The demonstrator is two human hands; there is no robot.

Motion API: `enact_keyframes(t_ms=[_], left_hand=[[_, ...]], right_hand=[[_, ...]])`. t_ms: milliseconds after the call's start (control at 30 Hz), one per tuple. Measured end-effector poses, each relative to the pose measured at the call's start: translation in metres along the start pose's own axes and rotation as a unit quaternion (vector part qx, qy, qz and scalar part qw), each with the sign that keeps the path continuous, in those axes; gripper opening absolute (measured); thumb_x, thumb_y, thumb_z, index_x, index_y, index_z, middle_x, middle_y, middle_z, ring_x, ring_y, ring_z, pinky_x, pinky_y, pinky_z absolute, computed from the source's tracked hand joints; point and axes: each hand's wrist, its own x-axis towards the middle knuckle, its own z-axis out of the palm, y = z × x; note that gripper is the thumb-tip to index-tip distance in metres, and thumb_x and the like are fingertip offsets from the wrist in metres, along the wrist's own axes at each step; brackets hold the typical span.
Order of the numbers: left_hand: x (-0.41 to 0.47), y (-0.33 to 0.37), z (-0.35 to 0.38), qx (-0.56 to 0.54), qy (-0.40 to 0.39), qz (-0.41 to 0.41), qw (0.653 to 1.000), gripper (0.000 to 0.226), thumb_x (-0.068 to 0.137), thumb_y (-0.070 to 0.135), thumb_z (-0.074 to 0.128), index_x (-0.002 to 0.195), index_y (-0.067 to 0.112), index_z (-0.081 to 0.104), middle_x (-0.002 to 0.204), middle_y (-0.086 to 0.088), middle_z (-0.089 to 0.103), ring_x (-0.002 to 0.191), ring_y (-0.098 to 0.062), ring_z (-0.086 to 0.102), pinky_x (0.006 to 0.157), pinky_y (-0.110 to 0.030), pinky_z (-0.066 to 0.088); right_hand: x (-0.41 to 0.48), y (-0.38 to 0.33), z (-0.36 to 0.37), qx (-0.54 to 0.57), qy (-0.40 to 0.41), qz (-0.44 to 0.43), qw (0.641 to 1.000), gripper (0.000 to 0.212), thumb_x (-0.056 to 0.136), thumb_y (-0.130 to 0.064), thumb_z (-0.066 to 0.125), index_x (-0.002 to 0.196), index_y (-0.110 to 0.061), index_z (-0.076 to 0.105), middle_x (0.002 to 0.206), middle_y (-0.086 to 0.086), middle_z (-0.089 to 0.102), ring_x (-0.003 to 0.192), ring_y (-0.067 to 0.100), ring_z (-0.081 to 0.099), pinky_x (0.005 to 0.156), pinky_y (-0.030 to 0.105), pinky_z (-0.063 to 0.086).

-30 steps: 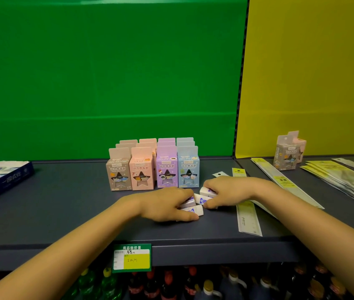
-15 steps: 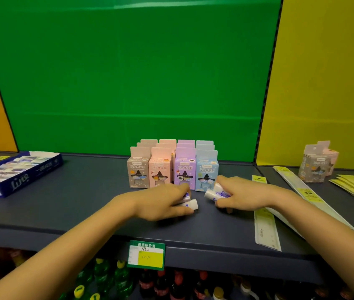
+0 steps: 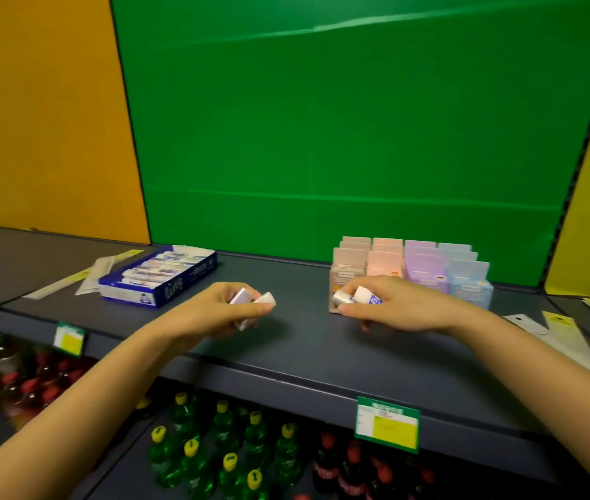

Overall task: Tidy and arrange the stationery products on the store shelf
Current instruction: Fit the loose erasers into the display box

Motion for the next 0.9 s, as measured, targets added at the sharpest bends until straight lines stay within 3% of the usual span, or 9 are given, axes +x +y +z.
enact_keyframes(t_ms=[67, 200, 400, 533, 667, 733, 833, 900], left_hand=[[-0.014, -0.017, -0.028, -0.041, 0.015, -0.031, 0.999, 0.047, 0.078, 0.043, 0.061, 0.093, -0.001, 0.058, 0.067, -0.004, 0.051, 0.042, -0.005, 0.032, 0.04, -0.014, 0.022], [-0.039, -0.059, -0.086, -0.093, 0.05, -0.074, 0.992, 0.026, 0.088, 0.034, 0.054, 0.078, 0.011, 0.051, 0.053, 0.002, 0.054, 0.036, -0.006, 0.026, 0.036, -0.015, 0.019], [-0.063, -0.107, -0.16, -0.155, 0.104, -0.146, 0.971, 0.02, 0.09, 0.023, 0.048, 0.089, 0.007, 0.058, 0.047, 0.001, 0.056, 0.03, -0.007, 0.028, 0.035, -0.012, 0.02], [-0.065, -0.126, -0.195, -0.193, 0.107, -0.131, 0.966, 0.025, 0.089, 0.02, 0.042, 0.099, 0.003, 0.056, 0.061, -0.005, 0.059, 0.03, -0.008, 0.028, 0.035, -0.013, 0.021], [-0.059, -0.132, -0.221, -0.176, 0.124, -0.091, 0.972, 0.015, 0.087, 0.02, 0.049, 0.084, 0.009, 0.059, 0.065, -0.007, 0.063, 0.032, -0.007, 0.027, 0.035, -0.014, 0.021], [-0.052, -0.135, -0.233, -0.16, 0.113, -0.068, 0.978, 0.018, 0.082, 0.026, 0.059, 0.083, 0.008, 0.058, 0.072, -0.013, 0.058, 0.033, -0.007, 0.027, 0.036, -0.015, 0.02], [-0.038, -0.139, -0.246, -0.14, 0.102, -0.049, 0.984, 0.02, 0.078, 0.025, 0.069, 0.086, 0.009, 0.06, 0.052, -0.007, 0.043, 0.033, -0.008, 0.025, 0.037, -0.016, 0.017], [-0.027, -0.14, -0.252, -0.127, 0.102, -0.033, 0.986, 0.012, 0.08, 0.02, 0.067, 0.083, 0.01, 0.061, 0.037, 0.004, 0.035, 0.032, -0.007, 0.022, 0.038, -0.017, 0.015]], right_hand=[[0.018, -0.021, 0.015, 0.03, 0.006, -0.005, 1.0, 0.022, 0.091, -0.041, 0.049, 0.093, -0.021, 0.059, 0.067, -0.007, 0.061, 0.056, -0.003, 0.05, 0.052, 0.004, 0.037], [0.053, -0.062, 0.048, 0.044, 0.008, 0.002, 0.999, 0.019, 0.09, -0.048, 0.047, 0.088, -0.032, 0.057, 0.064, -0.008, 0.062, 0.06, 0.0, 0.051, 0.061, 0.017, 0.039], [0.098, -0.117, 0.105, 0.075, 0.03, 0.021, 0.997, 0.021, 0.09, -0.049, 0.047, 0.094, -0.034, 0.06, 0.066, -0.009, 0.063, 0.065, 0.003, 0.051, 0.063, 0.02, 0.039], [0.126, -0.149, 0.123, 0.079, 0.036, 0.024, 0.996, 0.019, 0.092, -0.042, 0.048, 0.099, -0.03, 0.06, 0.07, -0.01, 0.062, 0.066, 0.001, 0.05, 0.059, 0.016, 0.035], [0.155, -0.168, 0.129, 0.059, 0.053, 0.015, 0.997, 0.014, 0.09, -0.038, 0.051, 0.094, -0.031, 0.061, 0.077, -0.008, 0.064, 0.066, -0.002, 0.05, 0.057, 0.011, 0.034], [0.17, -0.173, 0.129, 0.044, 0.06, 0.008, 0.997, 0.018, 0.089, -0.038, 0.054, 0.097, -0.026, 0.066, 0.082, -0.008, 0.065, 0.074, 0.003, 0.055, 0.066, 0.016, 0.041], [0.192, -0.177, 0.127, 0.017, 0.071, 0.0, 0.997, 0.017, 0.087, -0.034, 0.059, 0.097, -0.025, 0.069, 0.096, -0.004, 0.068, 0.089, 0.014, 0.06, 0.08, 0.028, 0.045], [0.209, -0.176, 0.126, 0.0, 0.076, -0.001, 0.997, 0.018, 0.086, -0.026, 0.06, 0.099, -0.02, 0.071, 0.1, -0.003, 0.068, 0.087, 0.012, 0.058, 0.076, 0.026, 0.043]])
